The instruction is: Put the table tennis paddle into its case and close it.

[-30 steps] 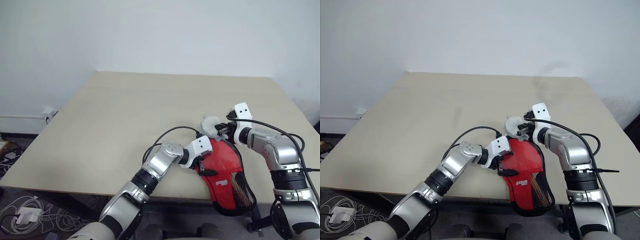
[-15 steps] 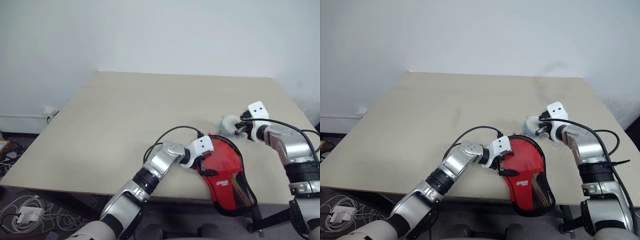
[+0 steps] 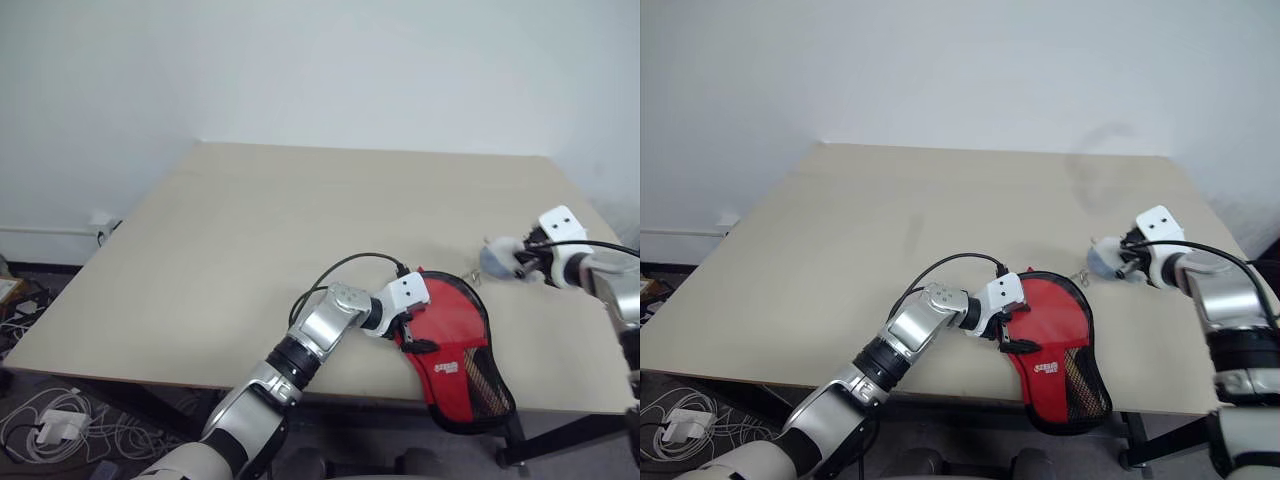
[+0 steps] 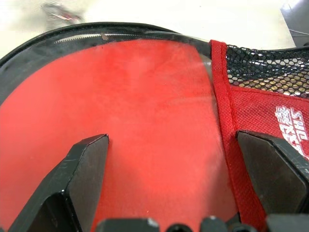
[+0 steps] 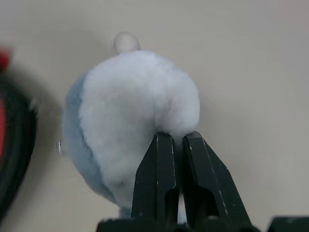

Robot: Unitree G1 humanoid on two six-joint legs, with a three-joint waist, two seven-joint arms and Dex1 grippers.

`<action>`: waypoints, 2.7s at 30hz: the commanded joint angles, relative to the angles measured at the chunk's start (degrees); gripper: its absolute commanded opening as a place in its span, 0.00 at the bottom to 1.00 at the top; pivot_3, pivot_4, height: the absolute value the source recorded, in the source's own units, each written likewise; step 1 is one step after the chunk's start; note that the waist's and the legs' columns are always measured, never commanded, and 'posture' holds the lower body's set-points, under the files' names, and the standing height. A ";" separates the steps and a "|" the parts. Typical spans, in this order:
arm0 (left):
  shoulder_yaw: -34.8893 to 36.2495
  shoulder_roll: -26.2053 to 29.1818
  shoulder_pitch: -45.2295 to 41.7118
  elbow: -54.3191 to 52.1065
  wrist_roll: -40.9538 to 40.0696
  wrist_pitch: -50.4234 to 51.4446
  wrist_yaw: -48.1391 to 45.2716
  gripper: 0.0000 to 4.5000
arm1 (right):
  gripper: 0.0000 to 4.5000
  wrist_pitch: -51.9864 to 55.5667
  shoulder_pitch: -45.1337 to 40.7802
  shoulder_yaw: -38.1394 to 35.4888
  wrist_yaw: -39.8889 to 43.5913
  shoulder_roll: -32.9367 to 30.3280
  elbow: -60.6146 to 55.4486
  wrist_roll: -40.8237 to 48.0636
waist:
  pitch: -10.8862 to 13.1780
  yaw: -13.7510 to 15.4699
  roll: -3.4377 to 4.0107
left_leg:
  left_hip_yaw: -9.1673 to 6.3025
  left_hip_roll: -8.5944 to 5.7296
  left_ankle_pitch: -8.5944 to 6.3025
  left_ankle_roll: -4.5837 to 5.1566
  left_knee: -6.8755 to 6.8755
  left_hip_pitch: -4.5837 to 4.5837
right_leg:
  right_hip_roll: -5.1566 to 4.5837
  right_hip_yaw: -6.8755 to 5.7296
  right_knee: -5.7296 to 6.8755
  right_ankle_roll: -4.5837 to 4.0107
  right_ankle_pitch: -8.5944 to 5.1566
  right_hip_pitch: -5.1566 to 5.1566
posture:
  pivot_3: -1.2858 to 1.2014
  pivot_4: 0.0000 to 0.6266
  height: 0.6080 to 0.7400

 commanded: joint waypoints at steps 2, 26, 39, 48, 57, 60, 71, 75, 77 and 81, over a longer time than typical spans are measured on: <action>-2.24 1.00 2.18 4.45 1.57 3.56 0.10 1.00 | 0.00 -0.27 10.14 -9.75 8.37 -9.57 -9.64 3.53 | -0.11 0.34 0.23 | 0.04 0.00 -0.05 0.10 0.00 0.00 | 0.00 0.02 -0.18 0.09 0.05 0.07 | 0.52 0.00 0.82; -3.69 -1.06 2.27 6.39 1.38 3.00 -1.39 1.00 | 0.00 -5.18 59.12 -38.92 29.15 -11.66 -30.52 4.35 | -0.13 2.64 0.18 | 0.18 0.03 -0.55 0.84 -0.01 0.82 | -0.02 0.08 -0.50 0.47 -0.10 1.00 | 0.52 0.00 0.82; -3.66 -2.44 1.63 8.37 1.51 2.31 -1.18 1.00 | 0.00 -5.39 64.45 -26.27 29.27 -9.98 -43.27 3.02 | -0.23 2.91 -0.44 | 0.14 0.04 -0.58 0.82 0.00 0.95 | -0.08 0.06 -0.53 0.54 -0.14 1.05 | 0.52 0.00 0.82; -3.48 -2.37 1.85 8.20 1.46 2.71 -1.00 1.00 | 0.00 -9.54 71.52 -26.91 32.51 -9.93 -44.48 1.36 | -0.39 3.00 -0.82 | 0.08 0.12 -0.62 0.75 -0.01 0.95 | -0.08 0.01 -0.58 0.53 -0.14 1.05 | 0.52 0.00 0.82; -3.38 -2.58 1.63 8.93 1.41 2.51 -1.04 1.00 | 0.64 -10.68 76.96 -31.00 36.65 -8.47 -46.97 1.36 | -0.37 2.99 -0.79 | 0.09 0.13 -0.66 0.82 -0.01 0.93 | -0.08 0.01 -0.59 0.55 -0.15 1.05 | 0.52 0.00 0.82; -3.33 -2.90 1.48 9.30 1.39 2.32 -0.92 1.00 | 0.88 -9.97 77.26 -30.10 35.78 -7.64 -48.12 0.96 | -0.37 2.96 -0.78 | 0.11 0.15 -0.67 0.84 -0.01 0.94 | -0.09 0.03 -0.59 0.63 -0.20 1.05 | 0.52 0.00 0.82; -3.20 -2.66 1.44 9.50 1.58 2.00 -0.95 1.00 | 0.99 3.06 63.38 -32.85 31.14 -8.17 -46.17 4.67 | -0.39 2.90 -0.78 | 0.13 0.16 -0.67 0.84 0.00 0.94 | -0.10 0.06 -0.71 0.55 -0.14 1.06 | 0.52 0.00 0.82; -3.31 -2.50 1.43 9.51 1.61 1.97 -1.07 1.00 | 0.99 4.69 59.74 -37.09 31.74 -10.07 -44.14 5.35 | -0.39 2.87 -0.76 | 0.17 0.16 -0.67 0.85 0.00 0.95 | -0.10 0.10 -0.73 0.55 -0.14 1.06 | 0.52 0.00 0.82; -3.39 -2.50 1.36 9.64 1.67 1.91 -1.14 1.00 | 0.99 5.35 56.55 -37.55 30.98 -10.47 -43.57 6.29 | -0.39 2.90 -0.76 | 0.18 0.16 -0.67 0.85 0.00 0.95 | -0.09 0.10 -0.73 0.55 -0.14 1.05 | 0.52 0.00 0.82; -3.41 -2.66 1.15 9.96 1.76 1.78 -1.19 1.00 | 0.99 6.67 50.60 -34.03 27.65 -9.87 -43.00 6.67 | -0.39 2.96 -0.74 | 0.12 0.16 -0.67 0.84 -0.02 0.92 | -0.09 0.05 -0.77 0.54 -0.13 1.05 | 0.52 0.00 0.82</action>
